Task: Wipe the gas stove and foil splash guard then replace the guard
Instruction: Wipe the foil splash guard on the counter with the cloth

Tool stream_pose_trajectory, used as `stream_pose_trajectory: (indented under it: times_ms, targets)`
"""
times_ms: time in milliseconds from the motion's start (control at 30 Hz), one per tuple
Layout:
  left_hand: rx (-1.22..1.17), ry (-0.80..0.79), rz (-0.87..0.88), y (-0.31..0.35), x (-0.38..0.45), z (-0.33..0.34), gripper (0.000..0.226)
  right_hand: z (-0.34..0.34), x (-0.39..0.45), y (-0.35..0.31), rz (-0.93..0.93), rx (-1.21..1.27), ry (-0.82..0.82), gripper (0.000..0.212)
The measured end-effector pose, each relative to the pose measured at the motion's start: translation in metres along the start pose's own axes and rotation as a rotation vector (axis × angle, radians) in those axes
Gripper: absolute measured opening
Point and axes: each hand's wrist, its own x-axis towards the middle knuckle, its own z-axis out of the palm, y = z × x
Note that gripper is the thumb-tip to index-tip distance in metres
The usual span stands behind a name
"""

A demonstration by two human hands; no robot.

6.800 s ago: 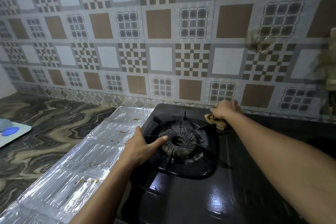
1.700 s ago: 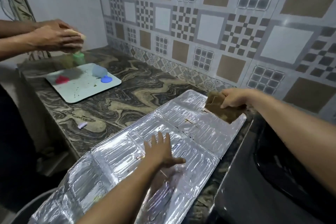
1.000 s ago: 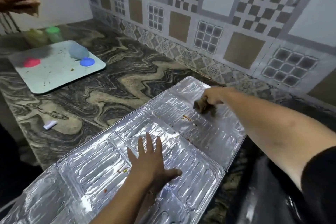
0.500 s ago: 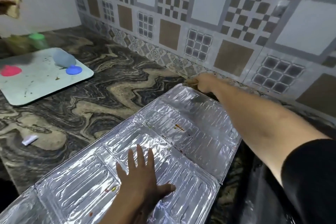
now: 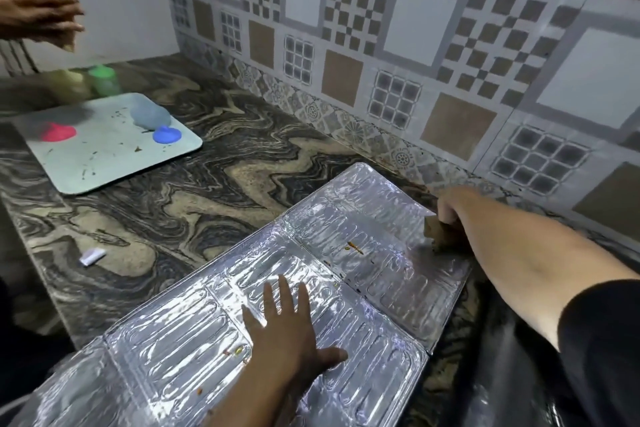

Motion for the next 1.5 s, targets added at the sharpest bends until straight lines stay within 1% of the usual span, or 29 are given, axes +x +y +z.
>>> stream_pose_trajectory:
  times_ms: [67,133,167,200,233,267,300,367,400,433,500,567,600,633,700,733,833,900,967,1033,1100,1133,1200,1300,1367,1433,1500]
  targets:
    - [0.004,0.005,0.000,-0.001,0.000,0.001,0.127,-0.019,-0.002,-0.007,0.026,0.122,0.050,0.041]
    - [0.009,0.007,-0.002,-0.002,0.002,0.001,0.126,-0.031,0.010,-0.022,-0.058,0.335,0.083,0.028]
    - [0.011,0.007,-0.001,-0.002,0.002,0.001,0.126,-0.035,0.016,-0.035,-0.086,0.452,0.118,0.021]
    - [0.010,0.006,-0.001,-0.002,0.002,0.002,0.126,-0.039,0.018,-0.052,-0.137,0.509,0.185,0.019]
    - [0.011,0.000,0.000,-0.002,0.002,0.002,0.126,-0.042,0.022,-0.071,-0.223,0.512,0.258,0.023]
    - [0.009,-0.004,0.003,-0.001,0.002,0.002,0.126,-0.041,0.024,-0.088,-0.309,0.485,0.268,0.031]
    - [0.014,-0.003,0.000,-0.001,0.001,0.002,0.126,-0.037,0.023,-0.107,-0.401,0.454,0.254,0.042]
    - [0.011,-0.004,-0.002,-0.001,0.002,0.001,0.126,-0.019,0.021,-0.131,-0.516,0.394,0.147,0.059]
    - [0.014,0.000,-0.002,-0.001,0.003,0.000,0.126,-0.011,0.022,-0.134,-0.529,0.371,0.124,0.062]
    - [0.017,0.002,-0.003,-0.002,0.003,0.000,0.127,-0.004,0.019,-0.131,-0.547,0.354,0.120,0.060]
    - [0.009,-0.002,-0.003,-0.002,0.003,0.000,0.127,0.000,0.020,-0.112,-0.507,0.295,0.130,0.046]
    - [0.009,-0.001,-0.001,-0.003,0.002,0.001,0.127,-0.004,0.016,-0.087,-0.418,0.119,0.090,0.027]
    - [0.012,-0.001,-0.001,-0.003,0.001,0.001,0.127,-0.007,0.010,-0.074,-0.339,0.009,0.065,0.018]
    - [0.016,-0.003,-0.001,-0.002,0.001,0.001,0.127,-0.011,0.004,-0.061,-0.268,-0.088,0.033,0.013]
    - [0.018,-0.003,0.001,-0.002,0.001,0.001,0.127,-0.019,-0.003,-0.043,-0.169,-0.198,-0.021,0.015]
    - [0.019,-0.004,0.002,-0.001,0.002,0.001,0.127,-0.025,0.001,-0.039,-0.161,-0.156,-0.007,0.019]
    - [0.015,-0.015,0.007,-0.001,0.003,0.001,0.126,-0.040,0.022,-0.053,-0.222,0.144,0.067,0.026]
    - [0.016,-0.019,0.009,-0.002,0.003,0.000,0.126,-0.040,0.025,-0.077,-0.315,0.279,0.189,0.022]
    - [0.015,-0.017,0.011,-0.002,0.003,0.001,0.126,-0.030,0.016,-0.104,-0.439,0.313,0.302,0.026]
    - [0.015,-0.014,0.006,-0.002,0.002,0.000,0.126,-0.018,0.002,-0.122,-0.559,0.233,0.254,0.036]
    - [0.021,-0.011,0.003,-0.002,0.003,0.000,0.126,-0.007,-0.009,-0.127,-0.618,0.086,0.172,0.046]
    - [0.022,-0.014,0.003,-0.001,0.003,0.001,0.126,-0.004,-0.018,-0.125,-0.626,0.037,0.162,0.046]
    - [0.025,-0.012,0.001,-0.001,0.002,0.001,0.126,-0.007,-0.039,-0.116,-0.646,-0.048,0.117,0.036]
    - [0.022,-0.010,-0.003,-0.002,0.003,0.000,0.126,-0.003,-0.064,-0.101,-0.609,-0.229,-0.055,0.033]
    - [0.022,-0.013,0.003,-0.001,0.002,0.000,0.127,0.009,-0.071,-0.093,-0.502,-0.332,-0.185,0.029]
    - [0.014,-0.010,0.007,-0.001,0.001,-0.001,0.127,0.014,-0.075,-0.086,-0.415,-0.353,-0.219,0.022]
    - [0.005,-0.009,0.015,-0.002,0.001,-0.001,0.127,0.002,-0.077,-0.081,-0.433,-0.358,-0.218,0.024]
